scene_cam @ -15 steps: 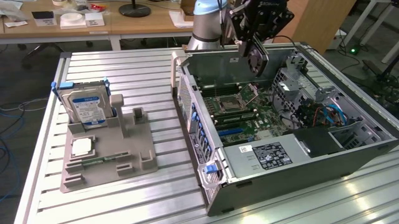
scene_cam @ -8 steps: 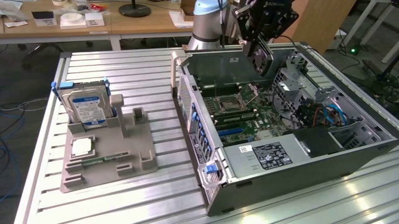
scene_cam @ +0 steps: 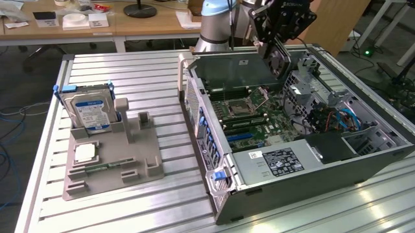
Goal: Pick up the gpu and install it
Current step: 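Pick up the gpu and move the gpu toward the slot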
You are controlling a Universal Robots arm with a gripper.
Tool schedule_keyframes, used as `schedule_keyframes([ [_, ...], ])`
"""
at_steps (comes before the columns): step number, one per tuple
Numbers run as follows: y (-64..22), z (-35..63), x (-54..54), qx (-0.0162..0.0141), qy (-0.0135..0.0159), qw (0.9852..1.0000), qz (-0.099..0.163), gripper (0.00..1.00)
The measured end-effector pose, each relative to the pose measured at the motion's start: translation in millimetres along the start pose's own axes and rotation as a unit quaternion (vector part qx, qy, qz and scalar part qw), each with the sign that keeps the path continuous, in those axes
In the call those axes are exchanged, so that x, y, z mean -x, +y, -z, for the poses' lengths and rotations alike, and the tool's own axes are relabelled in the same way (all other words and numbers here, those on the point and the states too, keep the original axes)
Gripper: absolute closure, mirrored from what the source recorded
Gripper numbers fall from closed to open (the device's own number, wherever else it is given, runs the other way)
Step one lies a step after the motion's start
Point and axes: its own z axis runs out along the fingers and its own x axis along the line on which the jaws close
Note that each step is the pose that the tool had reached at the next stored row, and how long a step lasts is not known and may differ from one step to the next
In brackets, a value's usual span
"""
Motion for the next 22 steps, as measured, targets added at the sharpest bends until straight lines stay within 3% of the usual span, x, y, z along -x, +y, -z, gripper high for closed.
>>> schedule_keyframes([
  [22, 0.1, -1.8, 37.1, 0.0000, 0.0001, 1.0000, 0.001, 0.72],
])
